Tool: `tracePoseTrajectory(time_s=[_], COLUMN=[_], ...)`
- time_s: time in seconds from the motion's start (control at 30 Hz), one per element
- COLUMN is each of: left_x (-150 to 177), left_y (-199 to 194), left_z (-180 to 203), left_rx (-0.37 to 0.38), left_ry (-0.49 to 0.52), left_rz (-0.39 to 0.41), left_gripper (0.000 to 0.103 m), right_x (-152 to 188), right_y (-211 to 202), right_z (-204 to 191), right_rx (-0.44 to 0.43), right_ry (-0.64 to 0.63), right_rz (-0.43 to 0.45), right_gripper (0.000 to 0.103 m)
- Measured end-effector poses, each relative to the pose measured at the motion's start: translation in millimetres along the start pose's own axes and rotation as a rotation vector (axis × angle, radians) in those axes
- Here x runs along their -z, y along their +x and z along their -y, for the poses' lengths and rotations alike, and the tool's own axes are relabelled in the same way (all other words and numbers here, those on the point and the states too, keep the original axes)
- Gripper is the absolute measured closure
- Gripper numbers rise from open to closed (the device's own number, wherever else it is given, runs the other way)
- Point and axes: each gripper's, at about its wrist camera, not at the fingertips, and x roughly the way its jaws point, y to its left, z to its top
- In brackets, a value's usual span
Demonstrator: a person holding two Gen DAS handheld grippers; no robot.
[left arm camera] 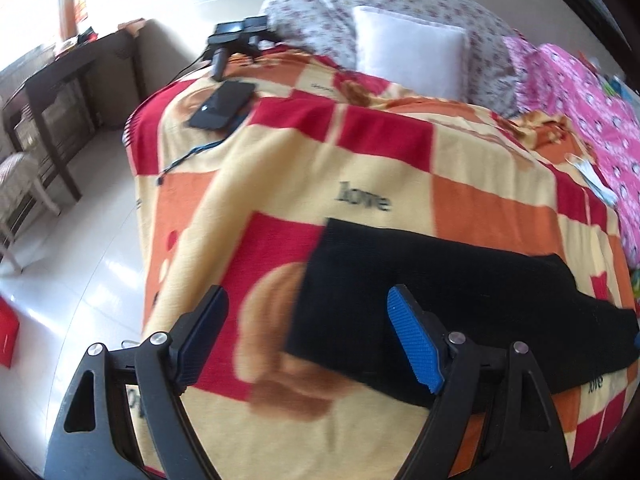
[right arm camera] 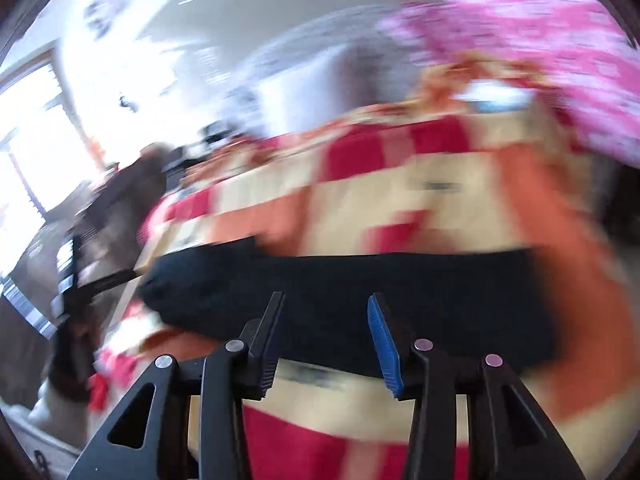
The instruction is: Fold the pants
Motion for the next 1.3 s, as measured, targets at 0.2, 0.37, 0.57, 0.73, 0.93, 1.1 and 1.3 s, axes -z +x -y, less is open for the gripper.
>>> tracePoseTrajectory(time_s=[0.2, 0.37, 0.57, 0.73, 0.93, 1.1, 1.3], left_x=[2.2, 0.9, -10.4, -20.7, -21.1, -11.1, -2.1], left_y=[18.7, 29.4, 32.8, 23.3, 22.8, 20.1, 34.9], left_z=[-10.6, -8.5, -10.3, -12.2, -3.5, 15.2, 36.7], left_rx=[-0.026, -0.005, 0.021, 0.029, 0.047, 0.070, 0.068], left_ry=[0.007, 0.023, 0.020, 0.020, 0.017, 0.053, 0.083], left_rz=[-0.041, -0.056, -0.052, -0.012, -0.012, -0.008, -0.030], left_gripper=[0.021, 0.021, 0.021, 0.021, 0.021, 0.021, 0.021], right_x=[6.3, 15.5, 4.9, -12.2, 2.8, -20.8, -46.4], right_y=[108.4, 166.7, 219.4, 217.6, 234.9, 178.4, 166.2], right_z=[-114.9, -190.7, -193.4, -184.9, -195.1, -153.2, -79.3], right_rx=[-0.237, -0.251, -0.265, -0.357, -0.371, -0.323, 0.017], right_ry=[-0.257, -0.500, -0.453, -0.343, -0.311, -0.228, -0.181], right_rz=[-0.162, -0.211, -0.283, -0.280, -0.299, -0.207, -0.150], right_gripper=[0.059, 0.059, 0.096, 0.097, 0.094, 0.060, 0.070])
